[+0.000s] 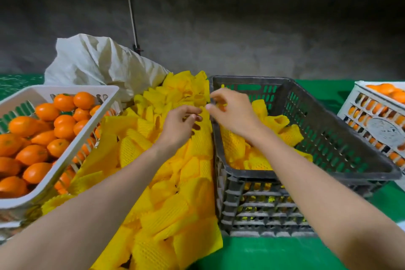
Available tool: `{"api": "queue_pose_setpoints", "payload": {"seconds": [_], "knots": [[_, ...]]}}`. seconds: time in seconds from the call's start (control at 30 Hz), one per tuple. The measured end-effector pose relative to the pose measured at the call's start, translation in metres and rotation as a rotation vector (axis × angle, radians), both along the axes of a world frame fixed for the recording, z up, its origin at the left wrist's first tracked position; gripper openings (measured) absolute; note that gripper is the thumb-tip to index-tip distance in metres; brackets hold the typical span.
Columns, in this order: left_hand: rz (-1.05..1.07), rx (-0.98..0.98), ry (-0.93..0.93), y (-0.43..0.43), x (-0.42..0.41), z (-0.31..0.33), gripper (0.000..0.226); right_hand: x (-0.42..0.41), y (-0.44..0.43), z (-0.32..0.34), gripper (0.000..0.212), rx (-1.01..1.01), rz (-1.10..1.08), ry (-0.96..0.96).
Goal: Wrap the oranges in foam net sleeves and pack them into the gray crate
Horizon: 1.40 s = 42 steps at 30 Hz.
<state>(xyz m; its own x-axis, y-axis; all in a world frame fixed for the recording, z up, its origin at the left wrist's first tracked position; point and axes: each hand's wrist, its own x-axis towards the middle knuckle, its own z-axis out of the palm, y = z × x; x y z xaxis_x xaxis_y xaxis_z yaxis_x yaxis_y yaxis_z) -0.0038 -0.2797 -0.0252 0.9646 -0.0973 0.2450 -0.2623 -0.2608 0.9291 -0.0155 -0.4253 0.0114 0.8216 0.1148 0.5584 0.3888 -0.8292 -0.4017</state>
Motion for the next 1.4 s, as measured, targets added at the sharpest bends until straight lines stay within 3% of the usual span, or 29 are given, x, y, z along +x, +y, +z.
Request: {"api": "queue_pose_setpoints", "payload": {"seconds": [0.1, 0.23, 0.33, 0.4, 0.5, 0.6, 0.73, 0.8, 0.87, 0.9, 0.97, 1.07, 1.17, 1.27, 1.4], "knots": [[0.102, 0.001, 0.057, 0.039, 0.0, -0.004, 0.022, -0.011, 0.056, -0.016, 0.034, -0.209, 0.157, 0.232], [0.135, 0.077, 0.131, 0.08, -0.014, -0.018, 0.019, -0.015, 0.093, -0.056, 0.041, -0.751, 0.14, 0.654], [0.127, 0.108, 0.183, 0.105, -0.024, -0.027, 0.017, -0.019, 0.098, -0.082, 0.04, -1.015, 0.114, 0.823], [0.118, 0.124, 0.224, 0.118, -0.03, -0.031, 0.015, -0.022, 0.098, -0.092, 0.041, -1.056, 0.091, 0.862], [0.119, 0.075, 0.301, 0.131, -0.035, -0.033, 0.018, -0.022, 0.099, -0.082, 0.053, -0.711, -0.032, 0.721], [0.07, -0.078, 0.407, 0.14, -0.036, -0.032, 0.048, -0.022, 0.104, -0.06, 0.042, -0.169, -0.041, 0.493], [-0.01, -0.336, 0.608, 0.151, -0.039, -0.021, 0.08, -0.031, 0.12, -0.052, 0.037, 0.325, 0.075, 0.33], [-0.011, -0.471, 0.663, 0.159, -0.043, -0.016, 0.078, -0.034, 0.133, -0.055, 0.033, 0.513, 0.106, 0.29], [-0.028, -0.621, 0.639, 0.168, -0.045, -0.014, 0.051, -0.036, 0.147, -0.058, 0.031, 0.652, 0.129, 0.291], [-0.02, -0.65, 0.583, 0.172, -0.046, -0.015, 0.041, -0.035, 0.154, -0.059, 0.032, 0.678, 0.148, 0.326], [0.052, -0.492, 0.372, 0.185, -0.047, -0.017, 0.015, -0.035, 0.166, -0.057, 0.041, 0.603, 0.197, 0.379], [0.103, -0.226, 0.158, 0.208, -0.048, -0.016, 0.016, -0.031, 0.187, -0.045, 0.056, 0.289, 0.307, 0.173], [0.151, -0.064, 0.078, 0.225, -0.049, -0.016, 0.017, -0.023, 0.219, -0.036, 0.035, 0.121, 0.314, -0.03], [0.242, 0.006, 0.003, 0.244, -0.045, -0.017, 0.019, -0.013, 0.253, -0.036, 0.012, 0.13, 0.255, -0.16], [0.312, 0.111, -0.063, 0.288, -0.029, -0.01, 0.022, 0.007, 0.297, -0.04, 0.015, 0.218, 0.305, 0.033]]}}
